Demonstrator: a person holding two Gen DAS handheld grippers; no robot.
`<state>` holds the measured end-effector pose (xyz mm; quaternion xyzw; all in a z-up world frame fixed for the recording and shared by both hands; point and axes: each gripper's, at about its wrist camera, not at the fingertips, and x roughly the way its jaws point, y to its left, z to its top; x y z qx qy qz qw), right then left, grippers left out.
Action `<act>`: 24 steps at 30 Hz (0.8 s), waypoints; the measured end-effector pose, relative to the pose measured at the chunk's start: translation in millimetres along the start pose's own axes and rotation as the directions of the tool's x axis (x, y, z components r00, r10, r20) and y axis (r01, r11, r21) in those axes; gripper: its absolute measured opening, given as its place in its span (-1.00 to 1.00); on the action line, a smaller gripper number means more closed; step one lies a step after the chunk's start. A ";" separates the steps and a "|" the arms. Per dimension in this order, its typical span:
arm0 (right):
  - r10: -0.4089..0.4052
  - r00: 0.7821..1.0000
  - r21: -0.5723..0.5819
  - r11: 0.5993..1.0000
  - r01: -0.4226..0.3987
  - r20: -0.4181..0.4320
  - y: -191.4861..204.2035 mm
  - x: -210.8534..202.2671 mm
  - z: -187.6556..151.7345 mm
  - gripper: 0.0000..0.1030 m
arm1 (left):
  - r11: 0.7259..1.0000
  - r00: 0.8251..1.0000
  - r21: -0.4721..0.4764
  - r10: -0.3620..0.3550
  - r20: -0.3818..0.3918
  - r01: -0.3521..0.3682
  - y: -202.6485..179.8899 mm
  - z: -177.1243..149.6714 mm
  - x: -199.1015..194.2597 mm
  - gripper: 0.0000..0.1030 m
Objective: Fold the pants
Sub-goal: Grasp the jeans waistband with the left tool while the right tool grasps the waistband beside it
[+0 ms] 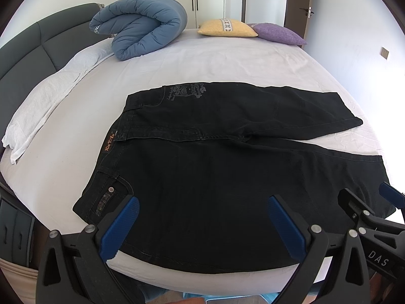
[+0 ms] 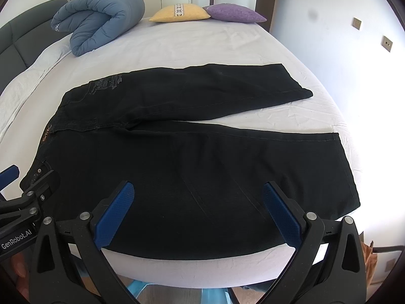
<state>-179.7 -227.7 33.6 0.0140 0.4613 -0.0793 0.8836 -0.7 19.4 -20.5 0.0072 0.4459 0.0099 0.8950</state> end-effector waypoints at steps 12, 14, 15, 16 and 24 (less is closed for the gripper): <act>0.214 0.976 -0.082 0.974 -0.211 0.035 -2.8 14.3 40.7 1.00 | 0.989 0.995 0.114 -0.090 -0.052 0.096 22.3 43.5 40.6 1.00; 0.256 0.966 -0.110 0.962 -0.250 0.042 -5.0 20.0 56.6 1.00 | 0.982 0.999 0.185 -0.040 0.012 0.037 22.2 52.4 44.8 1.00; 0.277 0.960 -0.119 0.955 -0.270 0.043 -7.5 23.8 65.3 1.00 | 0.979 1.000 0.205 -0.018 0.006 0.017 22.4 57.6 49.9 1.00; 0.298 0.954 -0.123 0.949 -0.291 0.042 -10.1 28.3 73.7 1.00 | 0.977 1.000 0.211 -0.010 -0.026 0.015 24.6 65.1 58.6 1.00; 0.390 0.921 -0.158 0.909 -0.386 -0.003 -27.9 84.0 150.9 1.00 | 0.970 0.991 0.241 0.065 -0.116 -0.036 67.9 149.2 140.2 1.00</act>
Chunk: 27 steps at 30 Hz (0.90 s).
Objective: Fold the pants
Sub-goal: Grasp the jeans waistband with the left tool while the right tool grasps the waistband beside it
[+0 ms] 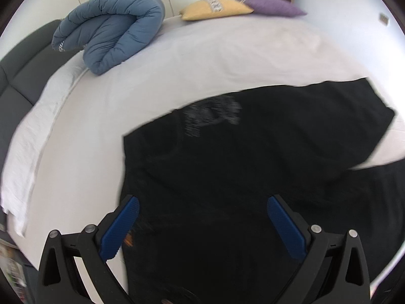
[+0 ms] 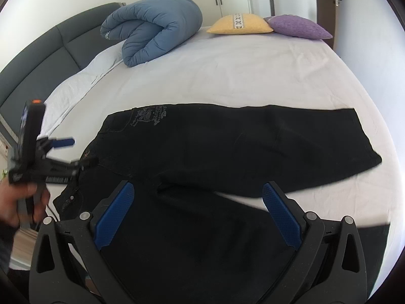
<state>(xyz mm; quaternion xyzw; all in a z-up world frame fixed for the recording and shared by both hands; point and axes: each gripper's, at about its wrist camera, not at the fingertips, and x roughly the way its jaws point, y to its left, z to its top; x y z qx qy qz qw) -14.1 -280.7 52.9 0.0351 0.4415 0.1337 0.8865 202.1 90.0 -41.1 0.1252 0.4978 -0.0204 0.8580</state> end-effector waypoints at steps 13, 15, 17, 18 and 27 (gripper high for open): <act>0.102 0.986 -0.158 0.980 -0.123 -0.132 -41.0 103.5 91.2 0.05 | 0.966 0.989 0.228 -0.095 -0.116 0.119 72.3 96.1 128.4 0.40; 0.120 0.980 -0.212 0.965 -0.153 -0.160 -40.1 117.3 97.4 -0.24 | 0.946 0.982 0.289 -0.107 -0.154 0.149 71.2 99.4 145.1 0.26; 0.130 0.976 -0.254 0.952 -0.172 -0.174 -41.1 131.6 105.1 -0.25 | 0.926 0.968 0.311 -0.157 -0.195 0.212 70.7 103.0 160.7 0.24; 0.139 0.975 -0.265 0.947 -0.183 -0.175 -41.3 135.3 107.8 -0.25 | 0.922 0.958 0.296 -0.193 -0.210 0.251 73.6 105.5 167.0 0.24; 0.197 0.955 -0.287 0.923 -0.258 -0.223 -36.2 160.0 111.8 -0.25 | 0.876 0.884 0.221 -0.357 -0.302 0.429 78.5 121.7 202.0 0.44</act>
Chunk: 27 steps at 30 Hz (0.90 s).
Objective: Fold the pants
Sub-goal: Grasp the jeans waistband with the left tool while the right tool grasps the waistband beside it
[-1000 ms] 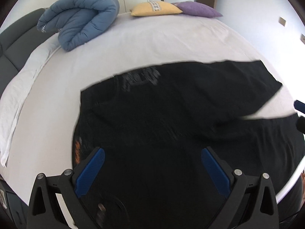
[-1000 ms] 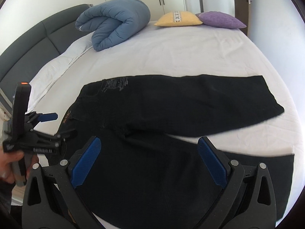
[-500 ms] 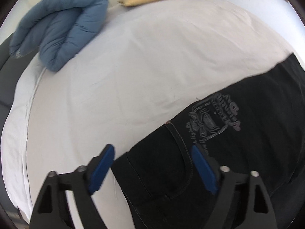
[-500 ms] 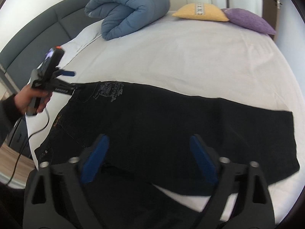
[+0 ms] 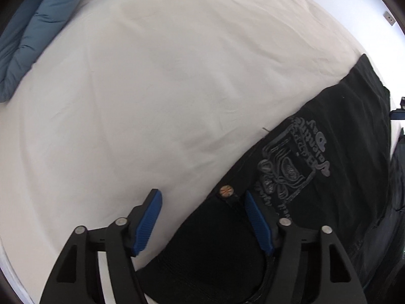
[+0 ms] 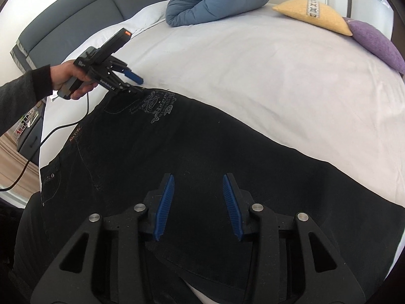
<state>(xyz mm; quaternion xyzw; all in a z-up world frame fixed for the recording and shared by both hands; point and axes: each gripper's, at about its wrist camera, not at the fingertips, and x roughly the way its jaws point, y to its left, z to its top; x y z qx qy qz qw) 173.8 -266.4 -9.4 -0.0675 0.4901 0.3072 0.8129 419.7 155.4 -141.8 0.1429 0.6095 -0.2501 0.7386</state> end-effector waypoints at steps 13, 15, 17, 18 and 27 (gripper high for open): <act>-0.019 0.999 -0.075 0.997 0.017 -0.028 10.6 27.8 32.1 -0.32 | 0.999 1.000 0.036 -0.002 0.013 0.002 -41.5 -4.9 -0.8 -0.74; -0.024 0.999 -0.086 0.996 0.021 -0.028 11.1 29.6 38.9 -0.32 | 0.999 0.998 0.041 0.018 0.066 -0.021 -45.6 -12.9 -10.4 -0.75; -0.025 0.999 -0.107 0.994 0.022 -0.028 14.0 32.2 47.4 -0.32 | 0.998 0.992 0.048 0.043 0.122 -0.049 -56.2 -24.6 -22.1 -0.75; -0.027 0.999 -0.117 0.993 0.024 -0.028 15.7 34.3 51.8 -0.32 | 0.997 0.989 0.053 0.051 0.138 -0.059 -59.9 -28.5 -25.1 -0.75; -0.078 0.994 -0.257 0.965 0.058 -0.070 36.3 57.5 82.8 -0.32 | 0.981 0.954 0.127 0.103 0.282 -0.144 -86.4 -71.3 -76.9 -0.75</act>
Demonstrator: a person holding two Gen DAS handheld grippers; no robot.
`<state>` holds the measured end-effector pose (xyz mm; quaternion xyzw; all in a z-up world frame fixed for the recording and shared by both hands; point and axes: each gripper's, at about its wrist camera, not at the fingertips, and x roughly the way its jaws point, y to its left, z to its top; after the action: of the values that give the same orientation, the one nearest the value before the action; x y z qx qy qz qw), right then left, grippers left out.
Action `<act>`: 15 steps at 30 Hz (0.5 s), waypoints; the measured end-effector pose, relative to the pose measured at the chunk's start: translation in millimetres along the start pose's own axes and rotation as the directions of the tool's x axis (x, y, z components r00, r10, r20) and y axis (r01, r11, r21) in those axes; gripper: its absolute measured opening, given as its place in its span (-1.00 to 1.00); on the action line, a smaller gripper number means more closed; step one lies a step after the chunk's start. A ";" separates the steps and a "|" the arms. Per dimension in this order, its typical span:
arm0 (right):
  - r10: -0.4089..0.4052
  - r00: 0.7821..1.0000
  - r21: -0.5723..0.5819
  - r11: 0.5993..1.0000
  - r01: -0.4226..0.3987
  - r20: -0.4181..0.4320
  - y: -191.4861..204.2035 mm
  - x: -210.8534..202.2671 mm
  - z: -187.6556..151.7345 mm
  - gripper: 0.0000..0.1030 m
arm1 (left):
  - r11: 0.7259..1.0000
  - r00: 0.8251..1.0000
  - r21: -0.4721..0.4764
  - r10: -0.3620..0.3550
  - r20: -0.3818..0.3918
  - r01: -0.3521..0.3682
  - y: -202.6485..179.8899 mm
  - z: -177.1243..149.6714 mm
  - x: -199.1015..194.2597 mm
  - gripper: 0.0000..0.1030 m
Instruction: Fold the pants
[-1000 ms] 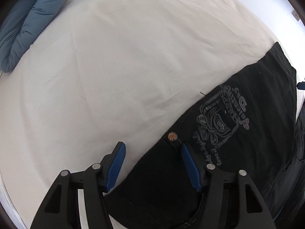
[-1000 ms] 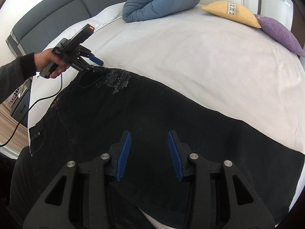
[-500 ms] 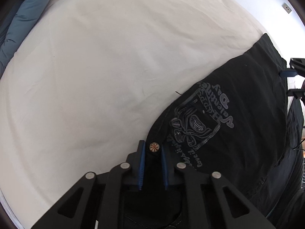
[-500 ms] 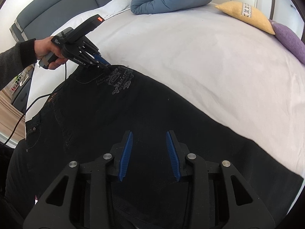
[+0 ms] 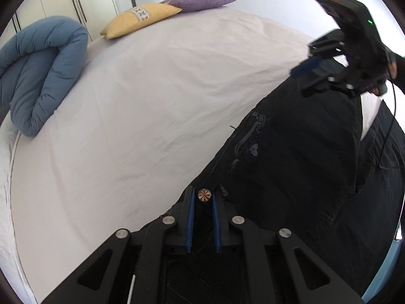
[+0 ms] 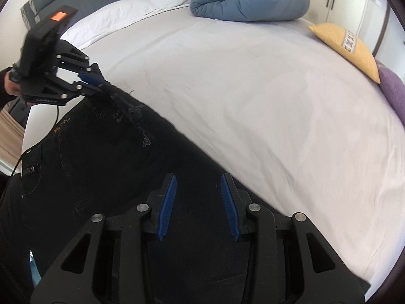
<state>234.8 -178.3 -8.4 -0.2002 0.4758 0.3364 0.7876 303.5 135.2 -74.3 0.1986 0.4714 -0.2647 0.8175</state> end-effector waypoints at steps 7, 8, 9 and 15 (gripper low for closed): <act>-0.007 0.997 -0.092 0.996 0.001 -0.072 13.8 28.5 17.3 -0.32 | 1.000 1.000 0.001 -0.013 0.013 0.013 -0.6 -10.8 -5.9 -0.75; -0.016 0.997 -0.101 0.995 0.008 -0.081 14.5 33.5 19.1 -0.32 | 1.000 1.000 0.002 -0.013 0.014 0.013 -1.3 -10.7 -7.2 -0.75; -0.019 0.996 -0.110 0.994 0.009 -0.092 14.6 37.3 20.1 -0.32 | 1.000 1.000 0.003 -0.014 0.015 0.014 -1.9 -11.4 -9.0 -0.75; -0.020 0.989 -0.139 0.990 0.000 -0.144 15.5 54.6 27.3 -0.46 | 1.000 1.000 0.011 -0.020 0.017 0.020 2.1 -11.7 -6.9 -0.75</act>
<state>258.0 -131.8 -43.8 -0.2807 0.5062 0.3493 0.7369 294.2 145.2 -73.7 0.1961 0.4650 -0.2770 0.8176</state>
